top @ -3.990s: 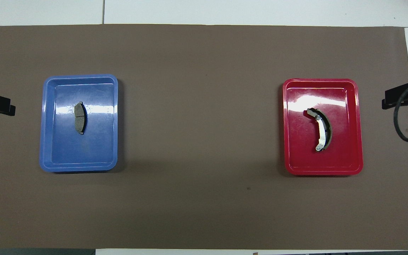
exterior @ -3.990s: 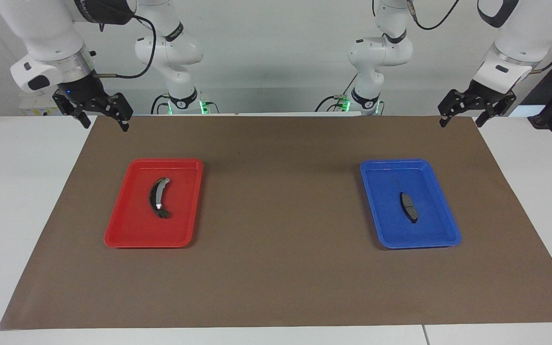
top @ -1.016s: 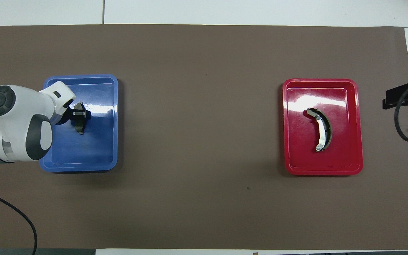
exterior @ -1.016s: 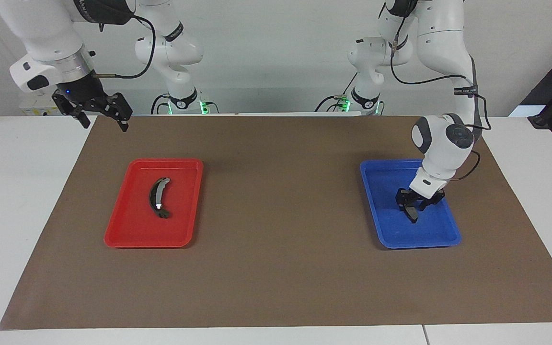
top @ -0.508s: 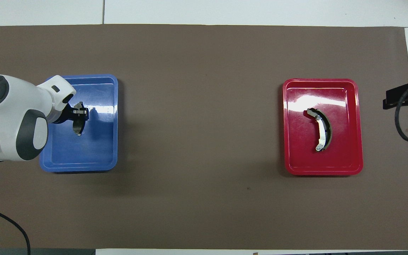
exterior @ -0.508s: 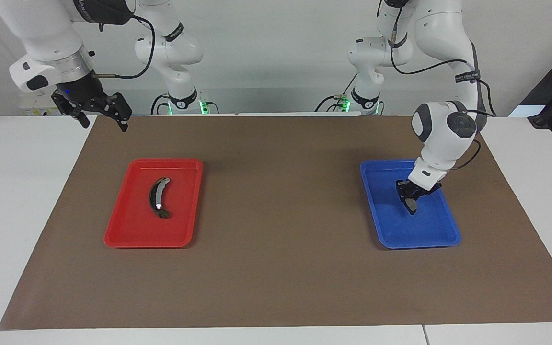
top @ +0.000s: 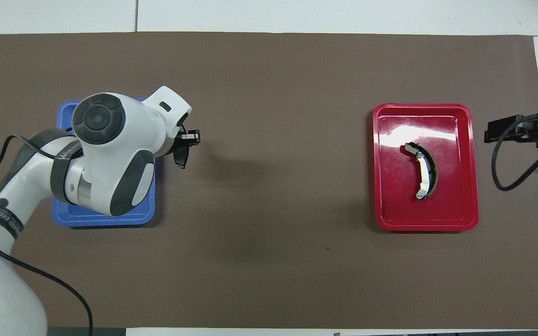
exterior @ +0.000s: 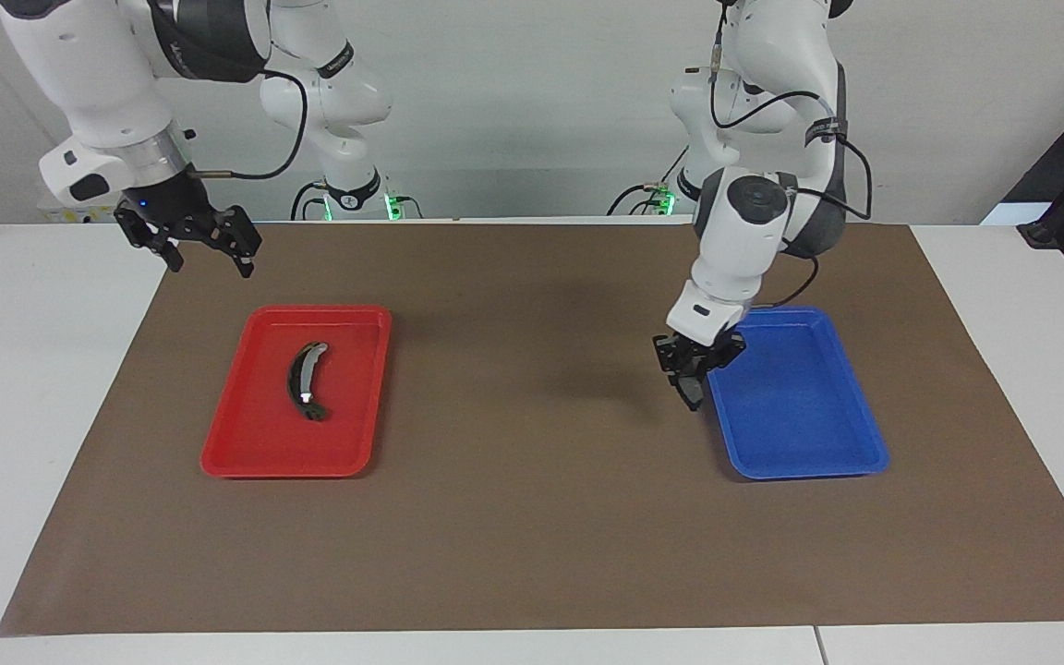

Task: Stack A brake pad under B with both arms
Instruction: 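Carry the dark pad to the table center while the right gripper reaches the silver pad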

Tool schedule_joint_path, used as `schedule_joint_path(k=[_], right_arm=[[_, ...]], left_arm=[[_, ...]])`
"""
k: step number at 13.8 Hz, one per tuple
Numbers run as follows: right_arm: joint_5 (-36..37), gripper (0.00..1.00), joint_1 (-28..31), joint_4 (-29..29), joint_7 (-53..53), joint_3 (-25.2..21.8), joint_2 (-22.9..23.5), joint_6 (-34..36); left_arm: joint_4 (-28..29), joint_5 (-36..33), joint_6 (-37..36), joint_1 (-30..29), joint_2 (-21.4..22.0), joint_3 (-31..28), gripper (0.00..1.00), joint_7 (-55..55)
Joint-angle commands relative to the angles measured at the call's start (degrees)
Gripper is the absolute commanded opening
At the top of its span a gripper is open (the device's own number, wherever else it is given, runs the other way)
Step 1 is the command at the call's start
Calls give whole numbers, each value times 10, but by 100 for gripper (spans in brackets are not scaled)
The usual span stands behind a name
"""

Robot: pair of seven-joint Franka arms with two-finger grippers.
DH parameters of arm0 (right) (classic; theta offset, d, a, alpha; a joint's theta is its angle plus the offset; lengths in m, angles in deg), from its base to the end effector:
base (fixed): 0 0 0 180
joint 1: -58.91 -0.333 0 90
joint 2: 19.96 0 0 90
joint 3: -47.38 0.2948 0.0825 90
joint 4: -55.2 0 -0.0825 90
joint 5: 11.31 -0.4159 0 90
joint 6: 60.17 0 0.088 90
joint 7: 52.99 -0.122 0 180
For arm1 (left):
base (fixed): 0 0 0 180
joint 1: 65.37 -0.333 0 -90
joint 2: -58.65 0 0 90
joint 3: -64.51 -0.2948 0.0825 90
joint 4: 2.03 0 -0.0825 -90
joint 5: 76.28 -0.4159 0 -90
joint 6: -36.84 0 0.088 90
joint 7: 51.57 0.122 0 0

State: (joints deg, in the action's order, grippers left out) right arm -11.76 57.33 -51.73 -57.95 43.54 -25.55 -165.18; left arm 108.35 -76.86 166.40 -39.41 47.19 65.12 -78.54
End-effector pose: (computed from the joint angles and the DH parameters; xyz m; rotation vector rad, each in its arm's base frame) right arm 0.5726 -0.0229 0.5173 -3.1180 0.1993 -0.0992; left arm 0.5725 -0.2857 0.3471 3.0806 0.0022 0.1899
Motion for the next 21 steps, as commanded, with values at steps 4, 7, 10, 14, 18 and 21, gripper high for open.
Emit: schedule_joint_path(k=[4,7,10,14,18,21], right_arm=[[-19,100,1,-184,49,1,19,-194],[-19,100,-1,-254,70,2,42,-306],[-19,100,-11,-259,101,2,75,-349],[-19,100,-11,-261,133,2,122,-393],[-19,100,-11,-260,140,2,128,-383],[-19,79,-11,-260,153,1,127,-371]], left_arm=[[-110,-4,1,92,-115,-11,11,-112],[-115,-6,24,116,-144,-11,12,-139],[-108,-6,61,124,-160,-10,24,-142],[-104,-6,54,125,-160,-11,98,-141],[-48,-6,47,106,-92,-14,98,-132],[29,-7,27,46,6,-14,98,-25]])
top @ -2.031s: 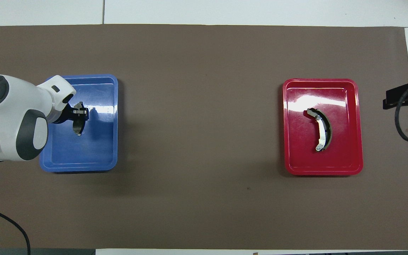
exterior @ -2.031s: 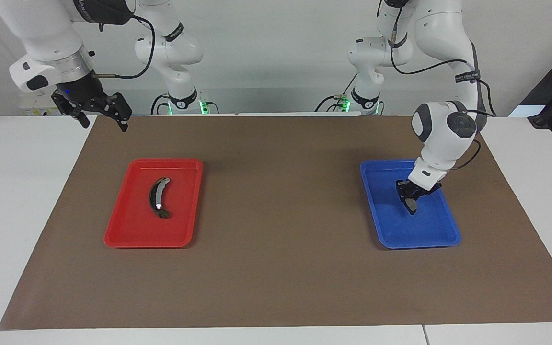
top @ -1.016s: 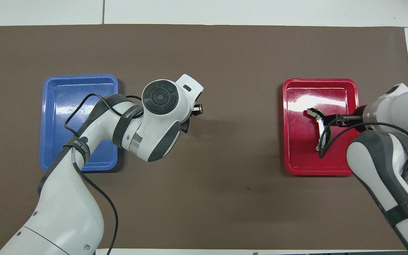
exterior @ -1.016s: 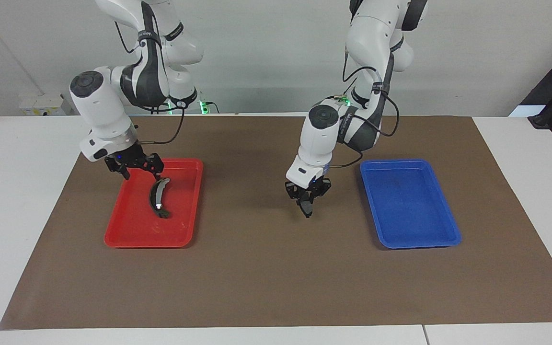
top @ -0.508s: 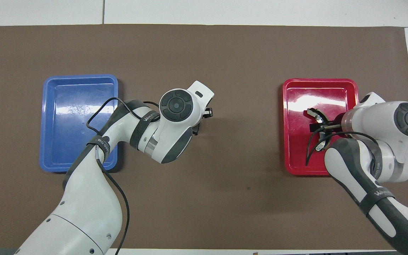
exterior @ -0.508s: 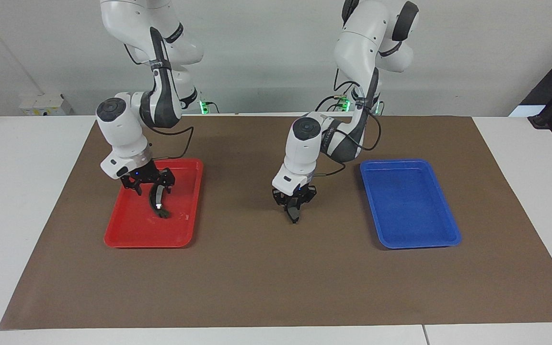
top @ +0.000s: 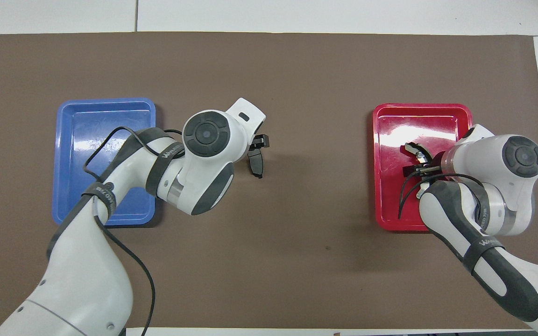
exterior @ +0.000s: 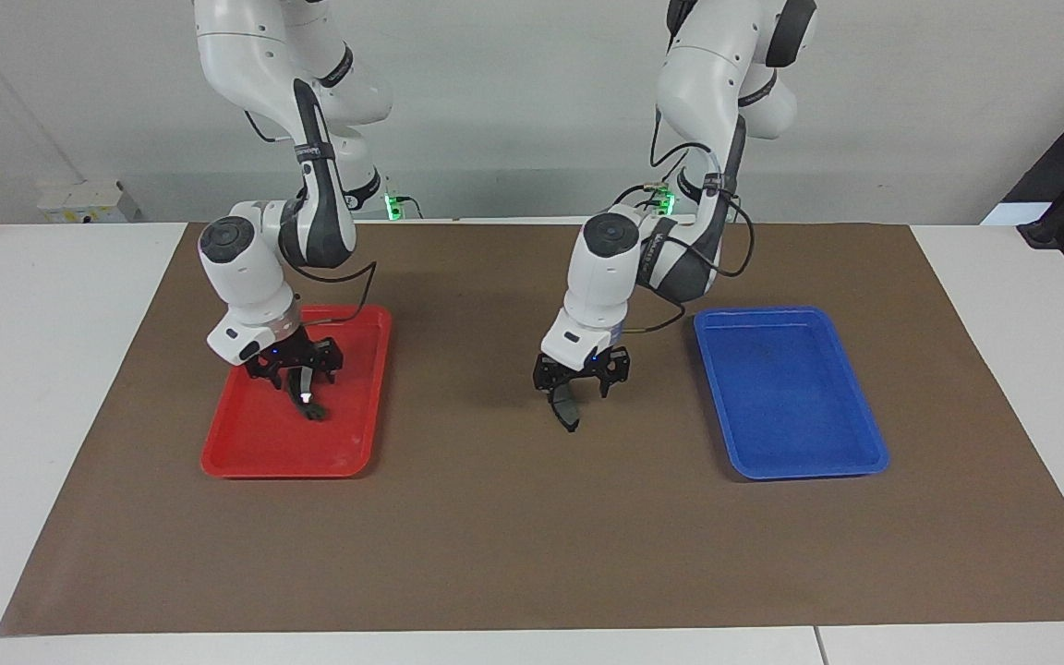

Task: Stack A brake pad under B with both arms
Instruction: 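Release the dark pad while the right gripper grasps the silver pad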

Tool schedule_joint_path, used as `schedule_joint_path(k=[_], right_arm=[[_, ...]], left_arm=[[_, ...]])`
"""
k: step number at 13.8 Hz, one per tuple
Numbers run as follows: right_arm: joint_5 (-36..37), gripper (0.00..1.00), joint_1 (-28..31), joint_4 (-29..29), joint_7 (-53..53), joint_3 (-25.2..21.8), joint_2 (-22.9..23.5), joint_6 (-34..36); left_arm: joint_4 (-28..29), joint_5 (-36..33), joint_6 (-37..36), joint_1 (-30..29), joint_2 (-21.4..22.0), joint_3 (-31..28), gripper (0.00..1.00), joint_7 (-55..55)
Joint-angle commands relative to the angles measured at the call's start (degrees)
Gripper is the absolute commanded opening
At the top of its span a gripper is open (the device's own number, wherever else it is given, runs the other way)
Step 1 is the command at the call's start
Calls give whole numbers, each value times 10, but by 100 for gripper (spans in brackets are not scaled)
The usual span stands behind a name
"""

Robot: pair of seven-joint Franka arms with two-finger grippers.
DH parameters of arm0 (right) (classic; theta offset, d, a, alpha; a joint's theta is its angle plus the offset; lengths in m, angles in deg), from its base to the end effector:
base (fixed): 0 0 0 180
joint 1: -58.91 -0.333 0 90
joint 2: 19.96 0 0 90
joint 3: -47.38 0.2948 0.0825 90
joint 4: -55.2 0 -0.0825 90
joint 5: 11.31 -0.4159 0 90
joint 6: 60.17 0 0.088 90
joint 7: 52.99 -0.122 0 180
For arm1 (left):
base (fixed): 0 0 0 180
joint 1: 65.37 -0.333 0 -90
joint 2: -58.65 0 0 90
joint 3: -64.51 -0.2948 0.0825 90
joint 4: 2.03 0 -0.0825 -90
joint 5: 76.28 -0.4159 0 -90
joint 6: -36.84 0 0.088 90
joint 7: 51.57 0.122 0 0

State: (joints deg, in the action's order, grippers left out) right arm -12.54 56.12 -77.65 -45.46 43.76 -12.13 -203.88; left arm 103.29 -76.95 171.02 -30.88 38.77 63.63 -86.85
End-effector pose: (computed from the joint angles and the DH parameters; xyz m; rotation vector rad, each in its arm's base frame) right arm 0.5435 -0.0084 0.2273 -3.1358 -0.1582 -0.0839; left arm 0.5589 -0.3717 0.3031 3.0573 0.0311 0.2103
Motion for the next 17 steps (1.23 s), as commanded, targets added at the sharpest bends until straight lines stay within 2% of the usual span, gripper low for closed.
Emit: schedule_joint_path(k=[1,3,5,6,7,9,13,17], right_arm=[[-11,72,2,2,37,0,-7,25],[-11,61,4,8,40,0,-10,41],[-11,30,5,18,41,0,-10,57],[-11,11,5,20,39,0,-10,60],[-11,0,5,24,36,0,-11,62],[-11,0,3,48,36,0,-11,94],[-12,0,-26,136,-19,15,-12,194],[-11,0,-118,192,-100,15,12,191]], left_arm=[[80,-6,-54,-58,105,1,98,84],[76,-6,-128,-112,138,0,98,135],[75,-6,-135,-169,164,0,98,172],[74,-6,-135,-193,176,0,98,197],[72,-6,-140,-213,188,0,98,224],[53,-6,-182,-257,215,0,98,270],[-70,-6,-318,-312,211,-1,99,339],[-167,-2,-416,-338,206,-3,99,355]])
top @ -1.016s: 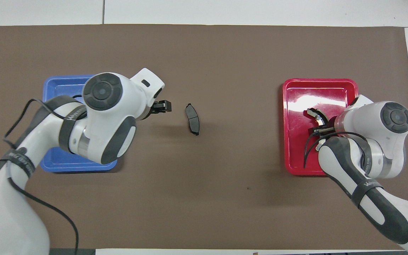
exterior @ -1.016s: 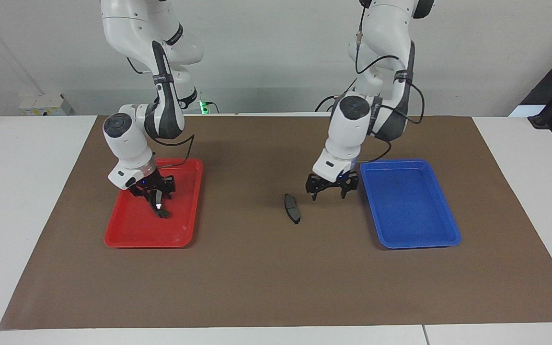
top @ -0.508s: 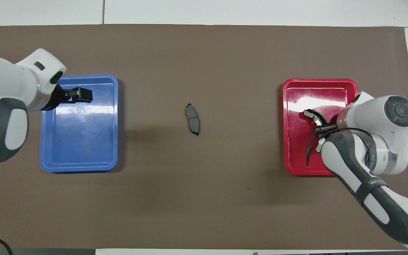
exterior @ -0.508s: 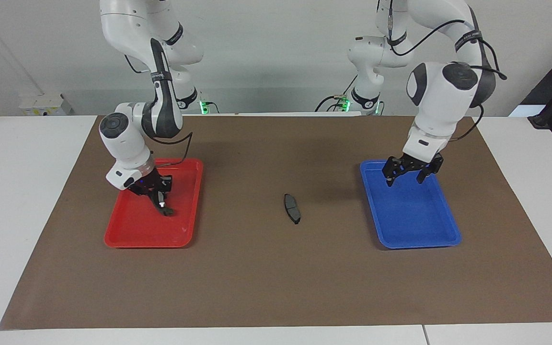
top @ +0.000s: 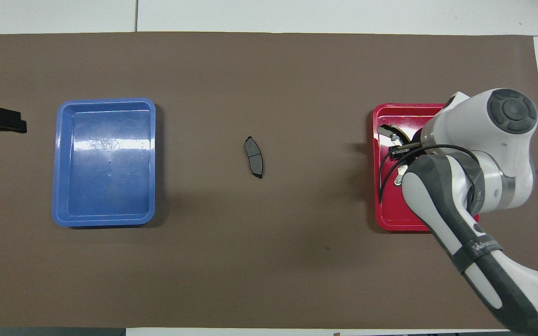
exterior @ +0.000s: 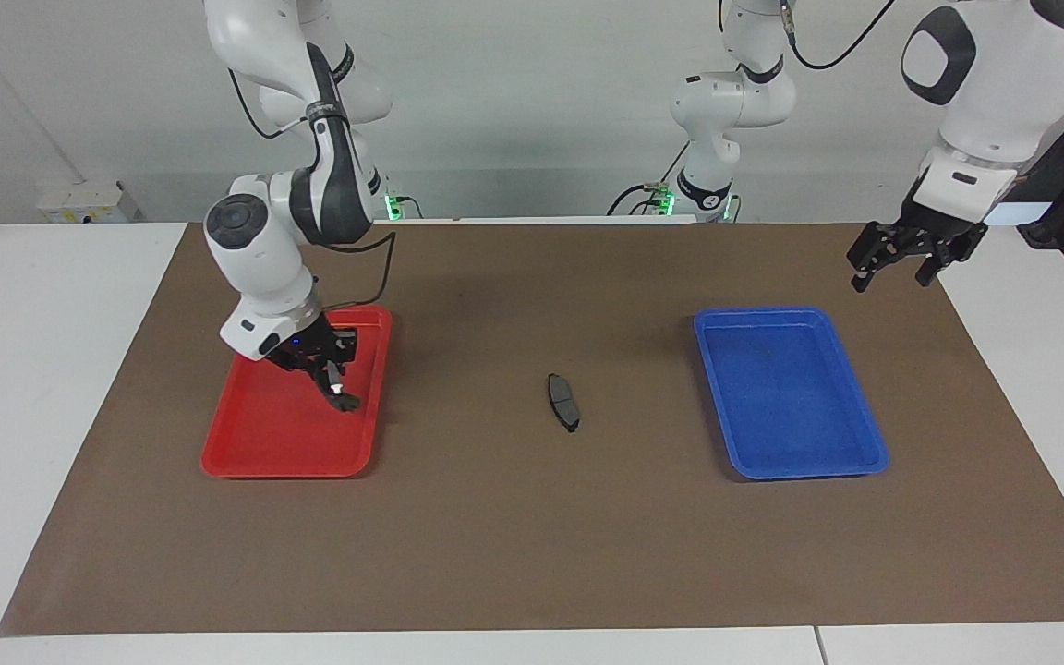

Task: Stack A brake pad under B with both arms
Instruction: 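Lift the silver pad with the right gripper and carry it toward the dark pad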

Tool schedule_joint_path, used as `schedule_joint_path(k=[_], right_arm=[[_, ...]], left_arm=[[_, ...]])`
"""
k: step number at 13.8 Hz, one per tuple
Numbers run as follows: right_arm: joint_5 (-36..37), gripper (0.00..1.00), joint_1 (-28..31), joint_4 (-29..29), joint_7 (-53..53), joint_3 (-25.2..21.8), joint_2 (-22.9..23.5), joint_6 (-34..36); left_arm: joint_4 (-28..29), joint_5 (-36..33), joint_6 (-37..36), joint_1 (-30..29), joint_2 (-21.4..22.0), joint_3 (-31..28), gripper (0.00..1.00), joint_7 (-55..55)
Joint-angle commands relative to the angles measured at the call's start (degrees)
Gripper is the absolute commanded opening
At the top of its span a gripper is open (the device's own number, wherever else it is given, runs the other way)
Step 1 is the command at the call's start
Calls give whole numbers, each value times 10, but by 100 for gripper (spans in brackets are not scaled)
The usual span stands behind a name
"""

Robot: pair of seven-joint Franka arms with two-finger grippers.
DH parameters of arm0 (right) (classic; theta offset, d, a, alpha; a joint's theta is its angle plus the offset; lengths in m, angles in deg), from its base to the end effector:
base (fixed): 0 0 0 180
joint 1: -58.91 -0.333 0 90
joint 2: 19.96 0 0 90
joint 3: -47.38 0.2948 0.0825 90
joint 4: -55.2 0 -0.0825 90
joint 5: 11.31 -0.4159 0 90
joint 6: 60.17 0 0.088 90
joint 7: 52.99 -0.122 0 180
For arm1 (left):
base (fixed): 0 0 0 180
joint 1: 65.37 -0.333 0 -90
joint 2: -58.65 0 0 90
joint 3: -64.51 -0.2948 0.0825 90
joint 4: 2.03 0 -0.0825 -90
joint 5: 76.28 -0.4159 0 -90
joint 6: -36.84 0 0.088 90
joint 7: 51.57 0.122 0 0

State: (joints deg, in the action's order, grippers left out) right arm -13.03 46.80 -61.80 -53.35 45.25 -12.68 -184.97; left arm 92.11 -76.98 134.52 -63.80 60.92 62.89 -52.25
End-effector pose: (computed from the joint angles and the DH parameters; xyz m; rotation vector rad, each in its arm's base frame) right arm 0.5891 0.1053 0.3278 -3.1119 -0.2357 -0.0115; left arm 0.5890 0.0021 0.5873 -3.1270 -0.0184 -0.1588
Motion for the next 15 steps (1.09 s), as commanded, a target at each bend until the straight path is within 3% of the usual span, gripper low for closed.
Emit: schedule_joint_path(k=[1,4,8,15], right_arm=[[-6,0,-37,60,-22,0,31,10],[-6,0,-98,177,-53,-1,110,45],[-13,0,-151,305,-112,0,207,58],[-45,0,-206,317,-189,4,253,31]], left_arm=[[-79,-1,-79,-11,-25,5,99,11],[-118,6,-137,-11,-30,5,99,16],[-85,10,-132,-12,-11,6,99,16],[-63,10,-129,-7,0,6,99,26]])
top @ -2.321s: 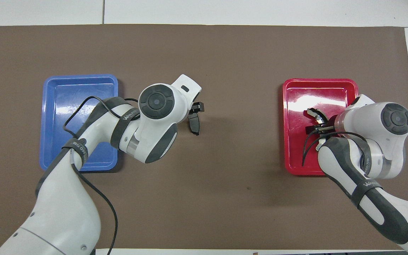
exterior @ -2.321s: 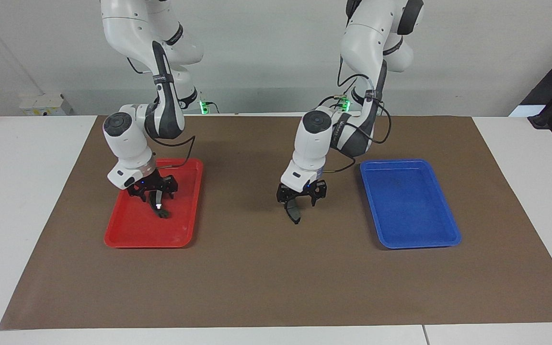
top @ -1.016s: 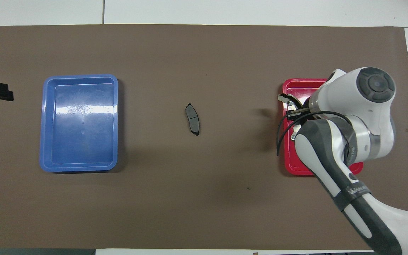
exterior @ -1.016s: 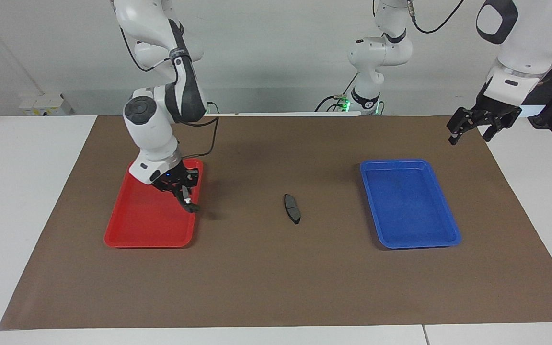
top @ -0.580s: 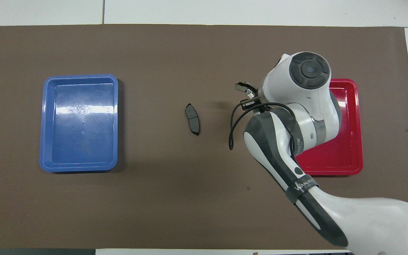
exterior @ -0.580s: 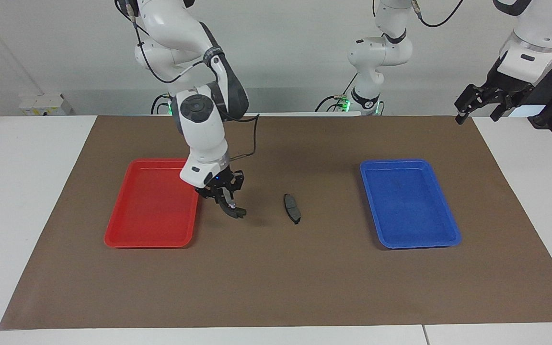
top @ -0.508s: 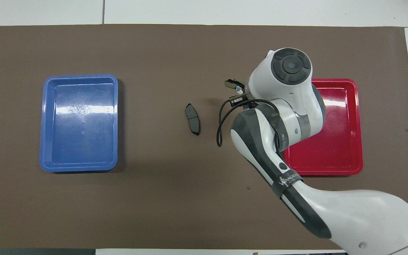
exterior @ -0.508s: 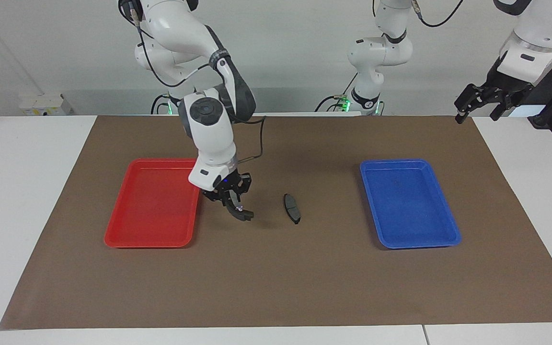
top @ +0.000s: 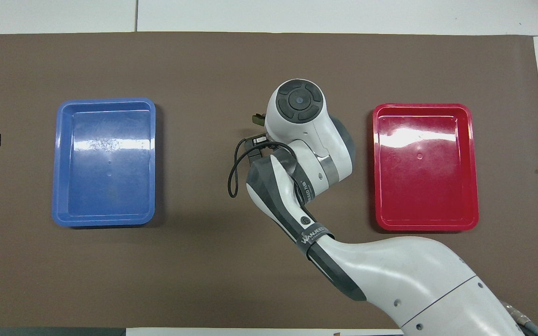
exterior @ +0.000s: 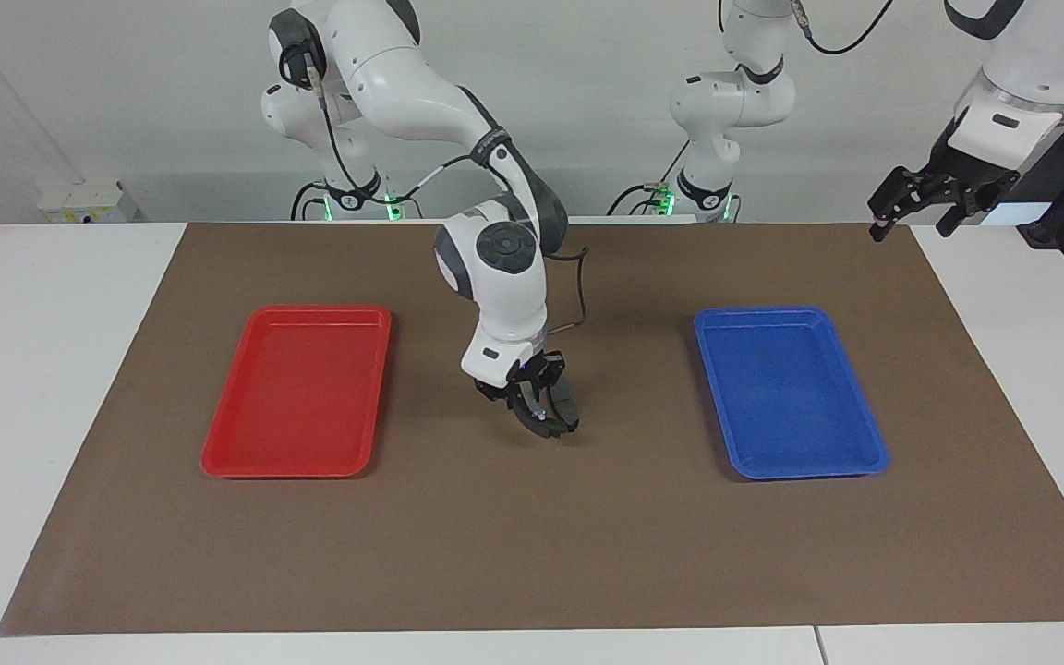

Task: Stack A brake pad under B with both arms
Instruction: 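Lift the silver pad with the right gripper and carry it toward the dark pad, then lower the silver pad onto the dark pad and open the right gripper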

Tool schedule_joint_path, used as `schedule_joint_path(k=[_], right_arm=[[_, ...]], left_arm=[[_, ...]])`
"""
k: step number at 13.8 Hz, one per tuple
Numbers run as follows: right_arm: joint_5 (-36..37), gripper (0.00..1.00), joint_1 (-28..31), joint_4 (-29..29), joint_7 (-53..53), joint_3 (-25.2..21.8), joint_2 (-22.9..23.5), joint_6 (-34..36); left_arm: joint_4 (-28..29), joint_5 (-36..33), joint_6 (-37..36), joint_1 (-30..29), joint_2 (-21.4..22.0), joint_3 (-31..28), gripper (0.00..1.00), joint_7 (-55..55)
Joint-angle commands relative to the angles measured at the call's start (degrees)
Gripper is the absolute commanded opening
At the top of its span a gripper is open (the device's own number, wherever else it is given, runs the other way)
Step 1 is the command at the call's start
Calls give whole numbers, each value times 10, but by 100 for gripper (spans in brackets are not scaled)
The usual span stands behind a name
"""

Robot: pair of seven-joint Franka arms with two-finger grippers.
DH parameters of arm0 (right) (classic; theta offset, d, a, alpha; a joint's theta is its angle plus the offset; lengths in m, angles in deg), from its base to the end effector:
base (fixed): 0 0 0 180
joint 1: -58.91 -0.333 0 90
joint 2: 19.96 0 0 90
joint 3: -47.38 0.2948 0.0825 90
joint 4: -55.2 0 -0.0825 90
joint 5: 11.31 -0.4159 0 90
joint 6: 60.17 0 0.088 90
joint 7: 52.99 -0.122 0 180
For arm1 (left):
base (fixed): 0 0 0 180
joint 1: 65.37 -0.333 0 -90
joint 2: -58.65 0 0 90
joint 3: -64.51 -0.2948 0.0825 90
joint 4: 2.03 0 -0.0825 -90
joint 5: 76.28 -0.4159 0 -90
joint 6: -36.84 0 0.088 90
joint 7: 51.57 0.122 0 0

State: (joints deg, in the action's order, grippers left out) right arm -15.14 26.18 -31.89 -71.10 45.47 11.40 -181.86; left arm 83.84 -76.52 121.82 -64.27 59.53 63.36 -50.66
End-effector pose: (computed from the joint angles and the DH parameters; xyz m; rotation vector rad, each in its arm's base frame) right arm 0.6180 0.3766 0.2996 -3.0661 -0.2979 -0.0539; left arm 0.5730 0.0011 0.6255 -3.1376 0.0230 0.0003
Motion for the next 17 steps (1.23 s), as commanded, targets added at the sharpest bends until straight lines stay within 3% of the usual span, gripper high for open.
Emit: schedule_joint_path(k=[1,7,9,11,17], right_arm=[[-26,0,-5,17,-14,2,19,-4],[-25,0,-22,18,-58,2,47,-26],[-24,0,-32,19,-62,2,58,-37],[-21,0,-33,28,-62,2,61,-36],[-14,0,-30,28,-62,2,61,-56]], left_arm=[[19,5,1,-2,14,2,99,10],[36,4,5,-1,22,3,99,8],[80,4,66,-1,39,3,99,9],[112,4,80,0,55,3,99,9],[106,4,66,0,54,4,99,9]])
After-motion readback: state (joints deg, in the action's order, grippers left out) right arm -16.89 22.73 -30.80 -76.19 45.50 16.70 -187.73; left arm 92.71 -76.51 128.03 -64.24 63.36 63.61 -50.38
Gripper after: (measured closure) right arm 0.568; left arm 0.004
